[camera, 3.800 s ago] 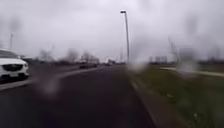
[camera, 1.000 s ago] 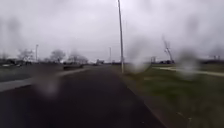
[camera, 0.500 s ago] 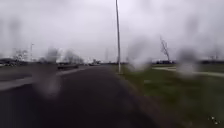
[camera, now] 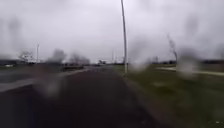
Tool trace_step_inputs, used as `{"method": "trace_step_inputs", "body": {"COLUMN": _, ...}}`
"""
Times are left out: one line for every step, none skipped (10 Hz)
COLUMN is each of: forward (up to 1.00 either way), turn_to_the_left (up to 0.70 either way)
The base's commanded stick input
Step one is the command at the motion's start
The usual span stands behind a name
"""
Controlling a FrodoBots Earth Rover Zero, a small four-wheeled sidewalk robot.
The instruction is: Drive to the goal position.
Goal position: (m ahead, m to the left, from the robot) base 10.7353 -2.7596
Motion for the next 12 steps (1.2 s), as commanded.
{"method": "trace_step_inputs", "body": {"forward": 1.00, "turn_to_the_left": 0.01}}
{"method": "trace_step_inputs", "body": {"forward": 1.00, "turn_to_the_left": 0.00}}
{"method": "trace_step_inputs", "body": {"forward": 1.00, "turn_to_the_left": 0.00}}
{"method": "trace_step_inputs", "body": {"forward": 1.00, "turn_to_the_left": 0.00}}
{"method": "trace_step_inputs", "body": {"forward": 1.00, "turn_to_the_left": 0.00}}
{"method": "trace_step_inputs", "body": {"forward": 1.00, "turn_to_the_left": 0.00}}
{"method": "trace_step_inputs", "body": {"forward": 1.00, "turn_to_the_left": 0.00}}
{"method": "trace_step_inputs", "body": {"forward": 1.00, "turn_to_the_left": 0.00}}
{"method": "trace_step_inputs", "body": {"forward": 1.00, "turn_to_the_left": 0.00}}
{"method": "trace_step_inputs", "body": {"forward": 1.00, "turn_to_the_left": 0.00}}
{"method": "trace_step_inputs", "body": {"forward": 1.00, "turn_to_the_left": 0.00}}
{"method": "trace_step_inputs", "body": {"forward": 1.00, "turn_to_the_left": 0.00}}
